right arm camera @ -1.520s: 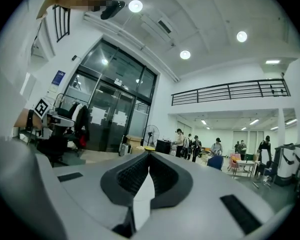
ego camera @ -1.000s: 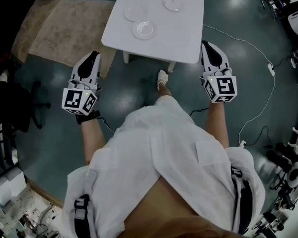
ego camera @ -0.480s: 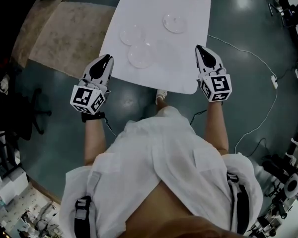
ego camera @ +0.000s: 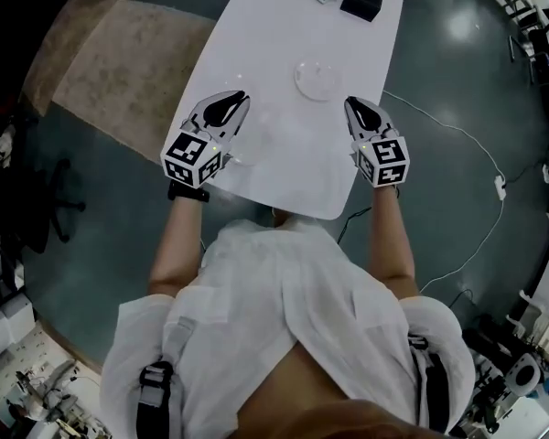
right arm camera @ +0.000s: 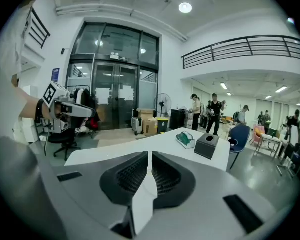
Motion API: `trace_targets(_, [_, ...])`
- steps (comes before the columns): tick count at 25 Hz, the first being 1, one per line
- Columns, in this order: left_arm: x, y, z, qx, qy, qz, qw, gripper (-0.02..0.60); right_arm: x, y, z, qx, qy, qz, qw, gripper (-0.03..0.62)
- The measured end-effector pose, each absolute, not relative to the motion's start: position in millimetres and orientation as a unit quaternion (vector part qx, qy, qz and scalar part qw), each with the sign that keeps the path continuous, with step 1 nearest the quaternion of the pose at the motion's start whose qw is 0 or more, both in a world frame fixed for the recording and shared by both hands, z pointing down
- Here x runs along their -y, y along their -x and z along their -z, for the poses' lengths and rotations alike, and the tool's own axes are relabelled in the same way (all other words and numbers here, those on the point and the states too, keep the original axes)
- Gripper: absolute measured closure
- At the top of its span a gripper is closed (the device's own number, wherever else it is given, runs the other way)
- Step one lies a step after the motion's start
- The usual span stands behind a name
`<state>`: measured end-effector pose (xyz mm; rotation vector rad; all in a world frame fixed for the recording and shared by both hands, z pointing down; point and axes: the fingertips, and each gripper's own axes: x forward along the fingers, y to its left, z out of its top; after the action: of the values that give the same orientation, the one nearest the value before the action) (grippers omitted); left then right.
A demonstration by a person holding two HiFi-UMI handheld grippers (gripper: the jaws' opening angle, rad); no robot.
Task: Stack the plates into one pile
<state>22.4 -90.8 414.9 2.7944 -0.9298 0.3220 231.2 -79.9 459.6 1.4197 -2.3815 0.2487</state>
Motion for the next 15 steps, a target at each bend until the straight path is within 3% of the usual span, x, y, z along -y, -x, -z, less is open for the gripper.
trace_targets(6, [131, -65, -449, 0.298, -0.936, -0.129, 0.133, 0.534, 116, -235, -500, 0.844, -0.474, -0.114, 0.225, 0.554])
trace_targets(15, [173, -119, -536, 0.277, -0.908, -0.211, 0.235, 0.471, 154, -252, -568, 0.811, -0.472, -0.204, 0.278, 0.45])
